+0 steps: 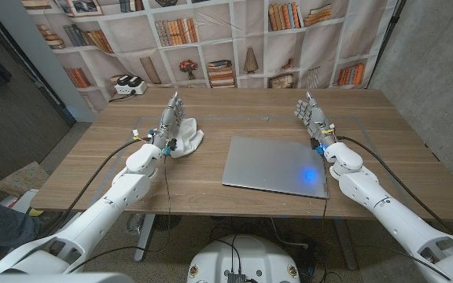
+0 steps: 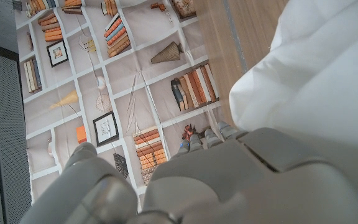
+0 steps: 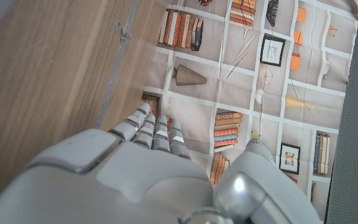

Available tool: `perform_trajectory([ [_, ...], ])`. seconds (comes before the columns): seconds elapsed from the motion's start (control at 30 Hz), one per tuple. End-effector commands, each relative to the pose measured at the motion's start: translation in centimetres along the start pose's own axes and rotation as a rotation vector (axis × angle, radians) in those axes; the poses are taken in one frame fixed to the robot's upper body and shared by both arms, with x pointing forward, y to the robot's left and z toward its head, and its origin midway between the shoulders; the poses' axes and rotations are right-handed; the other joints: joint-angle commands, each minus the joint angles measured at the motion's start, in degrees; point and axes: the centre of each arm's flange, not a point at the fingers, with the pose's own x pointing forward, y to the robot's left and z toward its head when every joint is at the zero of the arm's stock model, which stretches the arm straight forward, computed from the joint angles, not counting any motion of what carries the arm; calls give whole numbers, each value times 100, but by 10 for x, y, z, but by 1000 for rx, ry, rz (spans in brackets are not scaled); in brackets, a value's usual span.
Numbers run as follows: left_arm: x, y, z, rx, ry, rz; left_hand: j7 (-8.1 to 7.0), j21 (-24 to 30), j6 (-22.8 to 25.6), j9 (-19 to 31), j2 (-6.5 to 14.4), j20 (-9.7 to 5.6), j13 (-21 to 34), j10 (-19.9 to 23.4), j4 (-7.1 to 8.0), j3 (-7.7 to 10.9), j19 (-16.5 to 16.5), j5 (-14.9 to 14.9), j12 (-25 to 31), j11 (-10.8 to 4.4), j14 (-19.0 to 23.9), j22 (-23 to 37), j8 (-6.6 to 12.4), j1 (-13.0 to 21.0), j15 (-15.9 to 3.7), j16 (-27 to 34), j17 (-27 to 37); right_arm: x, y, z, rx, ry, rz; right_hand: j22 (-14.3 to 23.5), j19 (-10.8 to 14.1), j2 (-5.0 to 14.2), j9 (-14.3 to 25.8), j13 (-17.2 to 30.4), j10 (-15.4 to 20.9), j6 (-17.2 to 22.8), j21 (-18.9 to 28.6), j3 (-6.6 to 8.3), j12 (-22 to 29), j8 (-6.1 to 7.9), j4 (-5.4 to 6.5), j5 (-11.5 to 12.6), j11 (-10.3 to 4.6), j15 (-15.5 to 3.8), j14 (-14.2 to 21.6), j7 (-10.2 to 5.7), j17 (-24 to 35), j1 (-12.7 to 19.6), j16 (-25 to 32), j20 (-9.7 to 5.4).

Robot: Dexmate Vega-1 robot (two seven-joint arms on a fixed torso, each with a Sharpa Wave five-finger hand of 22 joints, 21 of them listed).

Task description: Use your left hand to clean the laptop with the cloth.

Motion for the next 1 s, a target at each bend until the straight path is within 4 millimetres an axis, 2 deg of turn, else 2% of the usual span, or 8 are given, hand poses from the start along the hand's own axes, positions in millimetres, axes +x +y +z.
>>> perform_trajectory([
  [0.03, -12, 4, 11, 48, -47, 6, -12, -8, -144, 31, 22, -535, 7, -20, -17, 29, -54, 41, 3, -5, -33, 15, 29, 62, -13, 14, 9, -7, 13, 0, -36, -20, 2, 16, 32, -2, 8, 14, 75, 13, 37, 39, 54, 18, -5, 23, 40, 32, 24, 5, 22, 63, 23, -6],
  [0.2, -14, 10, 13, 72, -96, 25, -16, -9, 130, 29, 101, -537, 7, 240, -75, 42, 146, 67, 64, -31, 193, 14, 95, 208, -58, 57, 5, -10, 16, 3, -47, -37, -2, 16, 47, -7, 9, 16, 106, 17, 40, 32, 62, 15, -10, 21, 46, 18, 40, -10, 24, 62, 24, -7],
  [0.23, -14, 11, 14, 75, -102, 27, -20, -16, 204, 29, 124, -530, 8, 330, -101, 47, 207, 73, 80, -80, 257, 13, 105, 269, -60, 60, 4, -10, 17, 4, -47, -42, -6, 16, 51, -8, 9, 16, 106, 19, 41, 31, 61, 15, -10, 20, 44, 18, 42, -11, 24, 62, 24, -9],
  [0.73, -24, 30, 39, 212, -194, 114, -9, 32, 934, 32, 239, -490, 11, 1025, -303, 76, 870, 70, 184, -62, 921, 20, 231, 715, -98, 133, 6, -9, 25, 10, -75, -44, -4, 17, 60, -9, 9, 19, 135, 37, 39, 24, 63, 11, -20, 18, 38, 14, 78, -41, 26, 66, 24, -7],
  [0.77, -24, 31, 41, 230, -202, 120, -22, 47, 1039, 34, 254, -469, 13, 1156, -334, 83, 978, 64, 209, -60, 1027, 23, 249, 783, -153, 147, 7, -8, 25, 11, -81, -41, -3, 17, 60, -9, 9, 19, 135, 38, 39, 24, 63, 11, -21, 18, 39, 11, 79, -41, 26, 67, 25, -8],
  [0.93, -23, 36, 49, 340, -248, 154, -43, 87, 1413, 38, 278, -464, 15, 1536, -477, 107, 1350, 35, 248, -90, 1436, 25, 302, 1070, -187, 191, 5, -9, 26, 12, -86, -29, -8, 18, 61, -7, 9, 19, 134, 43, 38, 23, 59, 10, -24, 17, 26, 7, 74, -44, 26, 70, 19, -7],
  [1.0, -22, 37, 51, 361, -255, 163, -72, 99, 1552, 39, 282, -471, 15, 1651, -529, 116, 1469, 27, 254, -157, 1538, 26, 325, 1171, -209, 190, 4, -9, 26, 12, -91, -28, -8, 18, 61, -6, 9, 20, 135, 46, 37, 23, 59, 10, -26, 17, 25, 7, 75, -49, 27, 71, 18, -7],
])
